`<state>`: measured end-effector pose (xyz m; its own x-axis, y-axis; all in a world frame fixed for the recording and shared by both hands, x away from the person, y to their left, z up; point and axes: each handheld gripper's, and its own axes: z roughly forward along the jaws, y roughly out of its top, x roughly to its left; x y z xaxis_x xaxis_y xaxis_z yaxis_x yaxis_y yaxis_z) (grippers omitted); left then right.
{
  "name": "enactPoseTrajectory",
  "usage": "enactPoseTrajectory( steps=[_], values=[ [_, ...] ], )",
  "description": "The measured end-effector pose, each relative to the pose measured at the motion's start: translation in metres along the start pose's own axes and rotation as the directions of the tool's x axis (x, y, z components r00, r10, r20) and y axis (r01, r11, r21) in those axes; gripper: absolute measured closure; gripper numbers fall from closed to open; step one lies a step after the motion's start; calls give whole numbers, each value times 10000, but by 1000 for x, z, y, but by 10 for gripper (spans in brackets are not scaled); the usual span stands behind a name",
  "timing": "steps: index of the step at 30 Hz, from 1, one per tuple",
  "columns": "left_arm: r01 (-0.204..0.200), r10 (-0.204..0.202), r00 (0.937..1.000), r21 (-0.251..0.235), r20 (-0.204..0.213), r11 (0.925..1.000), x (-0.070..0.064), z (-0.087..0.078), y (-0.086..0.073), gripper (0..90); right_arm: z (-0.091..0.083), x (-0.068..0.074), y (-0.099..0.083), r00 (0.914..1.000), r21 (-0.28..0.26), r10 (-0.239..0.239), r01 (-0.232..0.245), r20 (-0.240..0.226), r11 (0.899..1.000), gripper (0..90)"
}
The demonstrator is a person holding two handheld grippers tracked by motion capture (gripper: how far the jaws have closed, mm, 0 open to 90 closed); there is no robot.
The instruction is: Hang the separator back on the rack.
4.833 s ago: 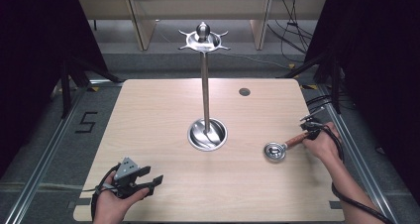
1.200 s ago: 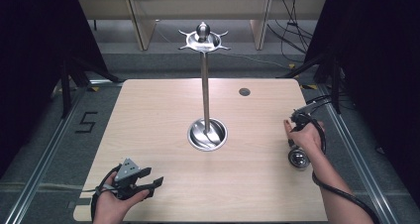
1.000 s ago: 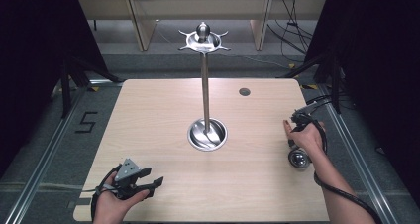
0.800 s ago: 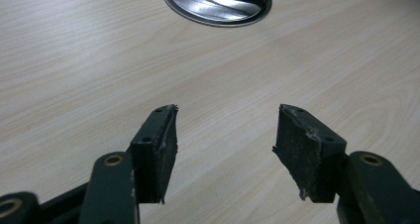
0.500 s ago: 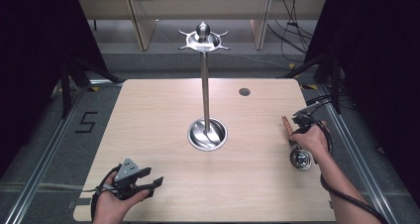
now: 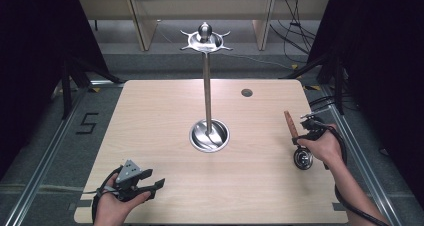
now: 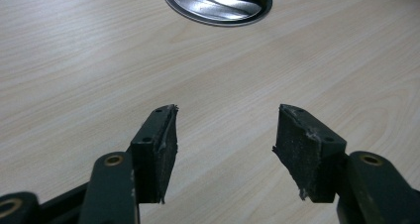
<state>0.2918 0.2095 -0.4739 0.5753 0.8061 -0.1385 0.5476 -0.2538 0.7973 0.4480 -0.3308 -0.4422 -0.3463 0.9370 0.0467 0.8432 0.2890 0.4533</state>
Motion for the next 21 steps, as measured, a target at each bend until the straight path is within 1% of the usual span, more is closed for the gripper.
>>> enactPoseTrajectory(
  steps=[1,2,3,4,5,6,7,8,9,10,11,12,13,14,15,16,17,18,19,21],
  values=[
    [4,-4,10000,-4,-5,10000,0,0,0,404,-1,0,-1,9997,-222,-244,242,-57,9995,697],
    [38,-38,10000,-19,-6,10000,0,0,0,404,-4,0,-2,9987,-309,-488,484,-127,9984,697],
    [42,-42,10000,-20,-3,10000,0,0,0,404,-5,1,-3,9988,-426,-488,483,-109,9979,697],
    [40,-40,10000,-15,-4,10000,0,0,0,404,-9,2,-4,9975,-738,-626,601,-321,9955,696],
    [40,-40,10000,-13,-6,10000,0,0,0,404,-10,2,-5,9957,-879,-719,666,-589,9939,696],
    [37,-37,10000,-12,-4,10000,0,0,0,404,-10,2,-5,9957,-879,-719,666,-589,9939,696],
    [48,-48,10000,-23,-36,10000,0,0,0,404,-13,2,-7,9898,-1250,-1071,950,-938,9876,696],
    [48,-48,10000,-23,-36,10000,0,0,0,404,-13,2,-7,9898,-1250,-1071,950,-938,9876,696],
    [57,-58,10000,-59,-44,10000,0,0,0,404,-17,2,-8,9902,-1159,-1173,1081,-756,9874,696],
    [43,-43,10000,-12,-59,10000,0,-1,0,404,-18,3,-10,9891,-1314,-1265,1159,-754,9845,696],
    [36,-35,9999,40,-115,10000,0,-1,0,404,-20,2,-12,9861,-1452,-1447,1319,-812,9806,696],
    [44,-44,10000,-5,-83,10000,0,-1,0,404,-21,1,-15,9828,-1674,-1692,1550,-739,9736,696],
    [58,-58,10000,-75,-41,10000,0,0,0,404,-24,1,-19,9779,-2082,-1939,1741,-786,9625,696],
    [54,-54,10000,-60,-59,10000,0,0,0,404,-25,1,-22,9773,-2182,-1954,1735,-825,9604,696],
    [48,-49,10000,-32,-47,10000,0,0,0,404,-25,1,-22,9773,-2182,-1954,1735,-825,9604,696],
    [55,-55,10000,-44,-21,10000,0,0,0,404,-27,1,-24,9759,-2294,-2015,1780,-833,9569,696],
    [52,-52,10000,-40,-33,10000,0,0,0,404,-30,2,-27,9780,-2289,-1881,1634,-902,9596,696],
    [46,-46,10000,-44,-37,10000,0,0,0,404,-30,2,-30,9737,-2693,-2152,1881,-748,9445,696],
    [47,-48,10000,-46,-41,10000,0,0,0,404,-33,4,-31,9755,-2723,-1991,1671,-940,9476,696],
    [51,-51,10000,-55,-47,10000,0,0,0,404,-34,4,-33,9689,-3191,-2176,1704,-1182,9323,696]
  ],
)
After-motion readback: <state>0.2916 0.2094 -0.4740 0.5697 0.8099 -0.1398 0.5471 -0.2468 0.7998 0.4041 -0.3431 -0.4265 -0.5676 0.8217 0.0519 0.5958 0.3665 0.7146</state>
